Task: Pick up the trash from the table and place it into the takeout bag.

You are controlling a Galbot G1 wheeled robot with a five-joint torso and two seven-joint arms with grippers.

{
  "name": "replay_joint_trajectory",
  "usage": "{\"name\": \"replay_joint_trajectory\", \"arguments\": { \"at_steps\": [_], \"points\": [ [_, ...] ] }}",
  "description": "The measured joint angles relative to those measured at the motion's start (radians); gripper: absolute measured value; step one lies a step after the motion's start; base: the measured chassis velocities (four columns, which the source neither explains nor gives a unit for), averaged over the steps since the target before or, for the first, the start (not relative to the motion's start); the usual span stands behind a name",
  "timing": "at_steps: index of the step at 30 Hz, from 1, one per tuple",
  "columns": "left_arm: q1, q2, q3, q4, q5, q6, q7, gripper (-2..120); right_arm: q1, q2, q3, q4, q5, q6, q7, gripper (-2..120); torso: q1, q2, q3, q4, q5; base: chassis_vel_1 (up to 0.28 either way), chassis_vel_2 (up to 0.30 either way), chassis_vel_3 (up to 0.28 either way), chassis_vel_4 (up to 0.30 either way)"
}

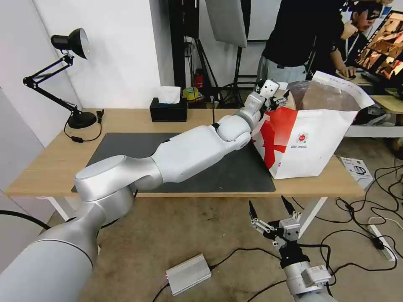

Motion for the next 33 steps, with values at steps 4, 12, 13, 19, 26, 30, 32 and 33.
{"name": "replay_joint_trajectory", "arguments": {
  "at_steps": [4,12,13,19,26,30,32,33],
  "points": [
    [-0.001,0.02,-0.001,-0.031,-0.009,-0.01,-0.021,99,0.0,0.0,0.0,0.0,0.0,0.0,0.0,100,0.0,0.0,0.0,-0.0001,0.0,0.0,0.0,0.0,0.0],
    [-0.002,0.11,-0.038,-0.145,-0.006,-0.04,-0.113,100,0.0,0.0,0.0,0.0,0.0,0.0,0.0,100,0.0,0.0,0.0,-0.0002,0.0,0.0,0.0,0.0,0.0],
    [-0.001,0.133,-0.044,-0.169,0.004,-0.04,-0.134,100,0.0,0.0,0.0,0.0,0.0,0.0,0.0,100,0.0,0.0,0.0,0.0,0.0,0.0,0.0,0.0,0.0],
    [0.03,0.275,-0.068,-0.339,0.027,-0.036,-0.213,100,0.0,0.0,0.0,0.0,0.0,0.0,0.0,100,0.0,0.0,0.0,0.0002,-0.0003,0.0,0.0,0.0,0.0],
    [0.101,0.426,-0.113,-0.507,0.049,-0.024,-0.259,100,0.0,0.0,0.0,0.0,0.0,0.0,0.0,100,0.0,0.0,0.0,0.0,-0.0003,0.0,0.0,0.0,0.0],
    [0.155,0.498,-0.148,-0.576,0.058,-0.024,-0.28,100,0.0,0.0,0.0,0.0,0.0,0.0,0.0,100,0.0,0.0,0.0,-0.0001,-0.0003,0.0,0.0,0.0,0.0],
    [0.191,0.536,-0.173,-0.609,0.064,-0.024,-0.283,100,0.0,0.0,0.0,0.0,0.0,0.0,0.0,100,0.0,0.0,0.0,0.0003,-0.0004,0.0,0.0,0.0,0.0],
    [0.191,0.536,-0.173,-0.609,0.064,-0.024,-0.283,100,0.0,0.0,0.0,0.0,0.0,0.0,0.0,100,0.0,0.0,0.0,0.0003,-0.0004,0.0,0.0,0.0,0.0]
  ]
}}
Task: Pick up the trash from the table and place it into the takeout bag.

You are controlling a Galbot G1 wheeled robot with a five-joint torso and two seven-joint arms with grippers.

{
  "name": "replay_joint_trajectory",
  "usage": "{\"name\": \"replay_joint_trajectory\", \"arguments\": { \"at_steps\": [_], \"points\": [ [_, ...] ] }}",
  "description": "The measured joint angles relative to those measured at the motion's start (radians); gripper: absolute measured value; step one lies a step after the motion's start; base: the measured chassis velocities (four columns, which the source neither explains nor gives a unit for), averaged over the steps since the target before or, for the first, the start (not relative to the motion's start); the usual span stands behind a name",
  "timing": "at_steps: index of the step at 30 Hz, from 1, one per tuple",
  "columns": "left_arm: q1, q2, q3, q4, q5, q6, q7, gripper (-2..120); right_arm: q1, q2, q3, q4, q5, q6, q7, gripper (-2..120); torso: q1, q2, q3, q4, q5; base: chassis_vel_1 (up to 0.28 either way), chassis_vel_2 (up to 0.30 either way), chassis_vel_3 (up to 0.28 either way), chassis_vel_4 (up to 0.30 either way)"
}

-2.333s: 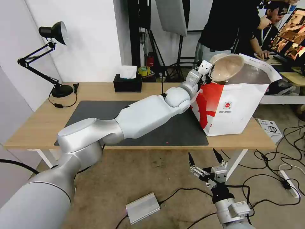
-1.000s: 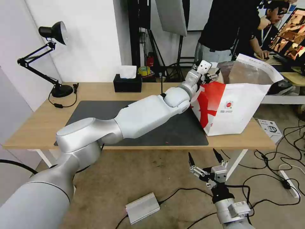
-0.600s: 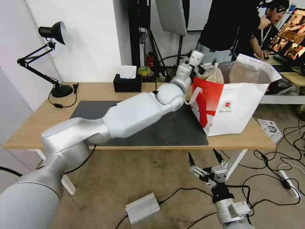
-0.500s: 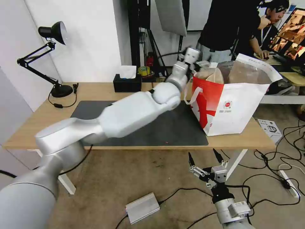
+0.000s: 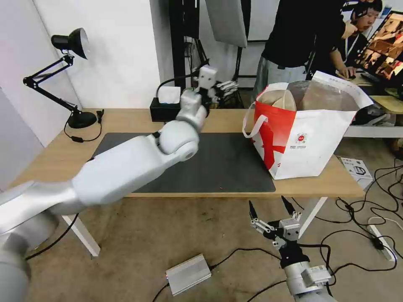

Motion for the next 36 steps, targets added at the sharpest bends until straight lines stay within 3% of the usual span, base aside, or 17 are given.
{"name": "replay_joint_trajectory", "arguments": {
  "at_steps": [10,17,19,21,24,25,29,36],
  "points": [
    [0.157,0.115,-0.115,-0.1,0.032,0.0,-0.001,100,0.0,0.0,0.0,0.0,0.0,0.0,0.0,100,0.0,0.0,0.0,-0.0004,0.0002,0.0,0.0,0.0,0.0],
    [0.342,0.193,-0.273,-0.192,0.082,-0.001,0.006,100,0.0,0.0,0.0,0.0,0.0,0.0,0.0,100,0.0,0.0,0.0,-0.0005,0.0004,0.0,0.0,0.0,0.0],
    [0.454,0.218,-0.353,-0.238,0.11,-0.001,0.012,100,0.0,0.0,0.0,0.0,0.0,0.0,0.0,100,0.0,0.0,0.0,-0.0003,0.0002,0.0,0.0,0.0,0.0],
    [0.464,0.22,-0.359,-0.242,0.113,-0.001,0.013,100,0.0,0.0,0.0,0.0,0.0,0.0,0.0,100,0.0,0.0,0.0,-0.0004,0.0003,0.0,0.0,0.0,0.0],
    [0.656,0.255,-0.513,-0.325,0.152,-0.001,0.04,100,0.0,0.0,0.0,0.0,0.0,0.0,0.0,100,0.0,0.0,0.0,-0.0006,0.0006,0.0,0.0,0.0,0.0],
    [0.656,0.255,-0.513,-0.325,0.152,-0.001,0.04,100,0.0,0.0,0.0,0.0,0.0,0.0,0.0,100,0.0,0.0,0.0,-0.0006,0.0006,0.0,0.0,0.0,0.0],
    [0.879,0.282,-0.703,-0.417,0.203,-0.009,0.067,100,0.0,0.0,0.0,0.0,0.0,0.0,0.0,100,0.0,0.0,0.0,0.0,0.0004,0.0,0.0,0.0,0.0],
    [1.045,0.252,-0.823,-0.473,0.266,-0.035,0.067,100,0.0,0.0,0.0,0.0,0.0,0.0,0.0,100,0.0,0.0,0.0,-0.0006,0.0004,0.0,0.0,0.0,0.0]
  ]
}}
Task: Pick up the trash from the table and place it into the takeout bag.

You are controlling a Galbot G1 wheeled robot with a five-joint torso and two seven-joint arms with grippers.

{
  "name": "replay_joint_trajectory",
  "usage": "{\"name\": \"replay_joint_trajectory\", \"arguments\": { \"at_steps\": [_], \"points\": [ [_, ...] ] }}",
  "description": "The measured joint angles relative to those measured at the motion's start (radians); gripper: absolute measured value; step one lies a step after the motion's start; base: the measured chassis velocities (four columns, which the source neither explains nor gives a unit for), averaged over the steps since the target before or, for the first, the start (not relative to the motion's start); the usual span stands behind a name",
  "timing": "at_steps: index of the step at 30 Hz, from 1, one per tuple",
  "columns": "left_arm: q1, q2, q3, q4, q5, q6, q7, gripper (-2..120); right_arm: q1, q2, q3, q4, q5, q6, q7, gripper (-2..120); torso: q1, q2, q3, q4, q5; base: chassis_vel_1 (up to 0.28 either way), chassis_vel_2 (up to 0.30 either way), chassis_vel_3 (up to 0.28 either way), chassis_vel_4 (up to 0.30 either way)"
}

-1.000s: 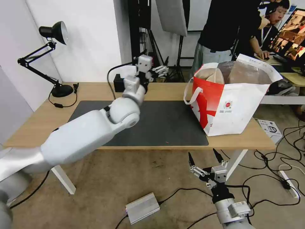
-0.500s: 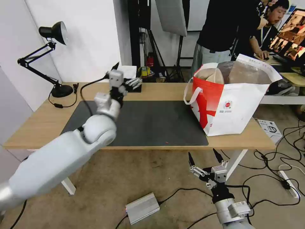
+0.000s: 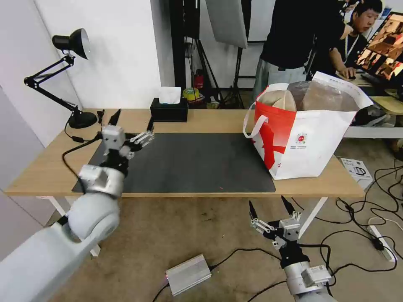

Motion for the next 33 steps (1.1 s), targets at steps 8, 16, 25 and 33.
{"name": "replay_joint_trajectory", "arguments": {
  "at_steps": [8,16,25,33],
  "points": [
    [0.276,-0.151,-0.18,-0.054,0.156,-0.059,0.053,100,0.0,0.0,0.0,0.0,0.0,0.0,0.0,100,0.0,0.0,0.0,0.0004,0.0,0.0,0.0,0.0,0.0],
    [0.463,-0.334,-0.256,-0.077,0.344,-0.157,0.099,100,0.0,0.0,0.0,0.0,0.0,0.0,0.0,100,0.0,0.0,0.0,0.0002,0.0002,0.0,0.0,0.0,0.0],
    [0.583,-0.49,-0.242,-0.052,0.507,-0.255,0.115,100,0.0,0.0,0.0,0.0,0.0,0.0,0.0,100,0.0,0.0,0.0,0.0001,0.0002,0.0,0.0,0.0,0.0],
    [0.691,-0.612,-0.223,-0.031,0.647,-0.351,0.114,100,0.0,0.0,0.0,0.0,0.0,0.0,0.0,100,0.0,0.0,0.0,0.0003,0.0003,0.0,0.0,0.0,0.0]
  ]
}}
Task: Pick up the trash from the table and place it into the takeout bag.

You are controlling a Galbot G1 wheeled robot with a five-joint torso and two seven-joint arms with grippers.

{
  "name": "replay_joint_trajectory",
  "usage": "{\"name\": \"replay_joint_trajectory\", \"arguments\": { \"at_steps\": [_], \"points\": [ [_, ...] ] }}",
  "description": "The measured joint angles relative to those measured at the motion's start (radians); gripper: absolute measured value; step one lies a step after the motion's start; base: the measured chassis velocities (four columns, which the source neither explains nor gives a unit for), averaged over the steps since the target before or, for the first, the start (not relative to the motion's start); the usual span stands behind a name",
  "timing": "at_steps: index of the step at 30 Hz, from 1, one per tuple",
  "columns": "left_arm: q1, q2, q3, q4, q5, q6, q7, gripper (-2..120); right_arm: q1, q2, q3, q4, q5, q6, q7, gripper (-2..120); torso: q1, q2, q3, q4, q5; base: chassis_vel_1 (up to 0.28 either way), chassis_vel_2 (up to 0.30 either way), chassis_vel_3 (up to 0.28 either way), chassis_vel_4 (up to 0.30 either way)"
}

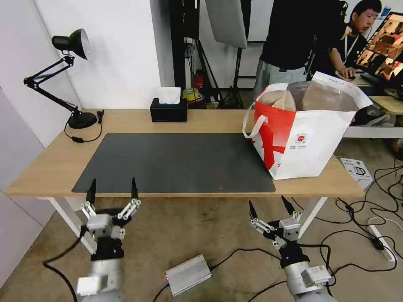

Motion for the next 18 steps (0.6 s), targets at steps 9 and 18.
{"name": "replay_joint_trajectory", "arguments": {
  "at_steps": [9,18],
  "points": [
    [0.022,-0.082,0.036,0.049,0.064,-0.022,-0.002,100,0.0,0.0,0.0,0.0,0.0,0.0,0.0,100,0.0,0.0,0.0,-0.0001,-0.0002,0.0,0.0,0.0,0.0],
    [0.033,-0.1,0.047,0.058,0.08,-0.027,-0.003,100,0.0,0.0,0.0,0.0,0.0,0.0,0.0,100,0.0,0.0,0.0,-0.0001,-0.0001,0.0,0.0,0.0,0.0]
  ]
}}
